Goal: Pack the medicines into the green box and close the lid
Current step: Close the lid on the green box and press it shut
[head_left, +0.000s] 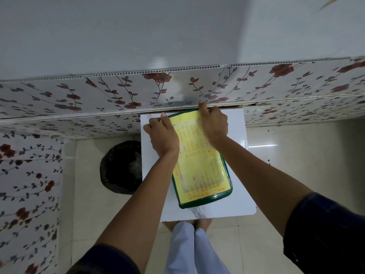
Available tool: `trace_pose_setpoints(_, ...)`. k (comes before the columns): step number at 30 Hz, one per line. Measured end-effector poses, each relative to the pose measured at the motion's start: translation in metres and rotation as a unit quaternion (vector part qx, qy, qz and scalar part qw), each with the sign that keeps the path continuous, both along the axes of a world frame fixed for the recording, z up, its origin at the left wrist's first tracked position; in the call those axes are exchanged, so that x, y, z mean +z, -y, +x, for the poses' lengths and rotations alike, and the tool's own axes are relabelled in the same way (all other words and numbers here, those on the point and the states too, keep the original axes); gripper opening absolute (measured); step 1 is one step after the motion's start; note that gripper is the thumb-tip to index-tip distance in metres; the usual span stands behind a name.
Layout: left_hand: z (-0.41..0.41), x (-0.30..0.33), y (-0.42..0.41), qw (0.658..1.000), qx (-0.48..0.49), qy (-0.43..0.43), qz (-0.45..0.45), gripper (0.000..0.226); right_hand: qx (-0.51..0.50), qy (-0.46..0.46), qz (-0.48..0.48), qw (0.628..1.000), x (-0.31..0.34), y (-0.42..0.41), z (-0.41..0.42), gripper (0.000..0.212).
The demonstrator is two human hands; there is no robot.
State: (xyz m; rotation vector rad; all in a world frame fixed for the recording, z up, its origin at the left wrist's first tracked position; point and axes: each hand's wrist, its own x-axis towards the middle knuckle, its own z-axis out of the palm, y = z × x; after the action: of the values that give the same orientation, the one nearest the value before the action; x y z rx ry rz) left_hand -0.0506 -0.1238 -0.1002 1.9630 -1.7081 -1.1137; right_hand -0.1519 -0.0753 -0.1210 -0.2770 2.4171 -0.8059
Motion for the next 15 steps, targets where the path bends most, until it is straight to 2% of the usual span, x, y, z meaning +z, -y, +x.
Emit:
trace_pose_setpoints(3,0.004,0.004,0.000,1.000,-0.009,-0.018,0.016,0.043,-0.010,0.009,-0.047,0.999,0.011,-0.008,0.004,0.047)
trace_pose_setpoints(5,0.015,0.002,-0.008,0.999,-0.016,-0.037,0.012,0.047,0.018,0.002,-0.043,0.999,0.018,-0.028,0.014,0.042)
trace_pose_setpoints(7,0.036,-0.005,-0.030,0.999,-0.022,-0.040,0.004,0.050,0.034,0.007,-0.024,0.999,0.020,-0.060,0.031,0.043)
trace_pose_setpoints(10,0.065,-0.007,-0.076,0.997,0.015,-0.035,0.061,0.043,0.006,0.031,0.007,0.999,0.020,-0.108,0.062,0.048)
trace_pose_setpoints(12,0.071,-0.002,-0.098,0.994,0.049,-0.035,0.089,0.040,-0.024,0.032,0.021,0.999,0.019,-0.121,0.075,0.051)
trace_pose_setpoints(15,0.068,0.004,-0.104,0.996,0.054,-0.025,0.069,0.038,-0.051,0.025,0.028,0.998,0.016,-0.119,0.079,0.053)
